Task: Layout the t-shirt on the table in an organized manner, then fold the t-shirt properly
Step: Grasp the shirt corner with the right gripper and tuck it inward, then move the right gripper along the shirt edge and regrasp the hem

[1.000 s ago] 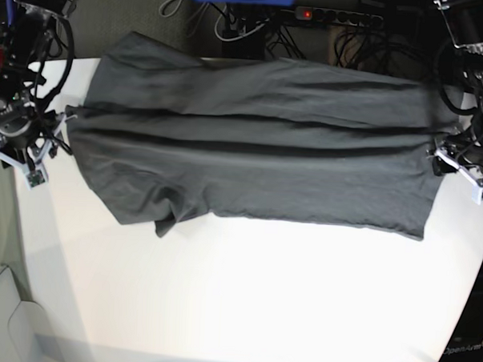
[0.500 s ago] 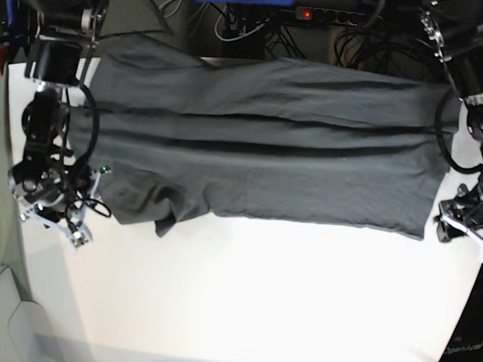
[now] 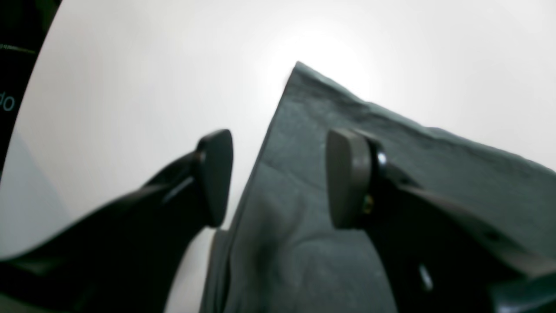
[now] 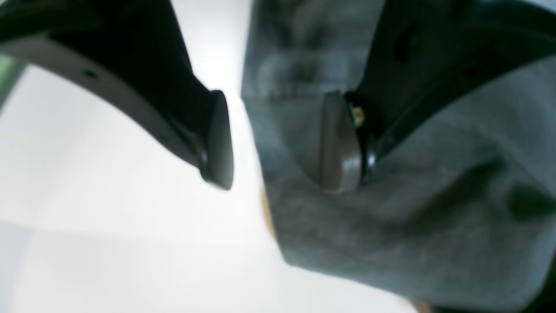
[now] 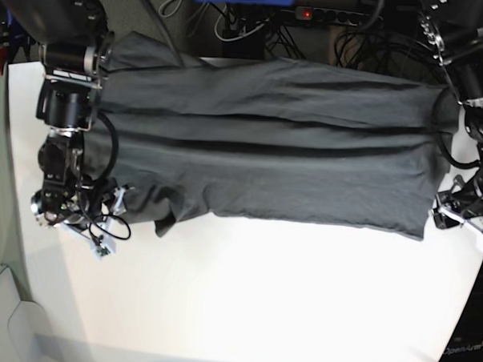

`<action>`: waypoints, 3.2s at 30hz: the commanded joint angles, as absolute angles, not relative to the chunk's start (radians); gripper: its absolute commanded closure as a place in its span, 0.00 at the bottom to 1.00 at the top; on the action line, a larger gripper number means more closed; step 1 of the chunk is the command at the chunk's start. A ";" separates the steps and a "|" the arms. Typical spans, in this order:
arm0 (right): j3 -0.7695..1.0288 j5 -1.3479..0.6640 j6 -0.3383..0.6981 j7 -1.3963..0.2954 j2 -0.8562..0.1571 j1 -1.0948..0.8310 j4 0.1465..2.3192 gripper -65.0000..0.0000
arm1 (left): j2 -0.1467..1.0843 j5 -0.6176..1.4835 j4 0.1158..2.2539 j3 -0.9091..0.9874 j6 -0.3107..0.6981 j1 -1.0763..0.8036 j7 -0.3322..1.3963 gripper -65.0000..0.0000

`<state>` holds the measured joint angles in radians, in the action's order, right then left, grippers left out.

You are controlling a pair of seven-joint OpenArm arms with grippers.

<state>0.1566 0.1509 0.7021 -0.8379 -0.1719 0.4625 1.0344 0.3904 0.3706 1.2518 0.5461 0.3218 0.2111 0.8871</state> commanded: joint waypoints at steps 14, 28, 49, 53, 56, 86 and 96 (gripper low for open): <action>0.157 0.147 0.698 -0.789 -0.185 0.489 0.977 1.00 | 0.412 0.381 1.270 0.552 0.325 0.208 0.868 0.48; 0.120 0.147 0.698 -0.937 -0.183 0.122 1.661 1.00 | 0.412 0.381 1.268 0.556 0.325 0.208 0.866 0.48; -0.194 0.148 0.698 -1.027 -0.280 -0.004 1.730 0.63 | 0.410 0.381 1.268 0.558 0.325 0.206 0.866 0.48; -0.193 0.148 0.698 -1.050 -0.323 0.005 1.781 0.48 | 0.410 0.381 1.268 0.558 0.325 0.206 0.866 0.48; -0.191 0.148 0.698 -1.050 -0.363 0.007 1.824 0.47 | 0.410 0.381 1.268 0.558 0.325 0.206 0.866 0.48; -0.105 0.148 0.698 -0.984 -0.236 0.225 1.509 1.00 | 0.414 0.381 1.270 0.555 0.325 0.189 0.868 0.48; -0.107 0.148 0.698 -0.947 -0.206 0.205 1.411 1.00 | 0.410 0.381 1.268 0.552 0.325 0.194 0.868 0.48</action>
<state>-0.1081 0.1612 0.6983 -0.9569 -0.2043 0.1864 1.4025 0.3901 0.3714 1.2541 0.5480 0.3222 0.1703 0.8864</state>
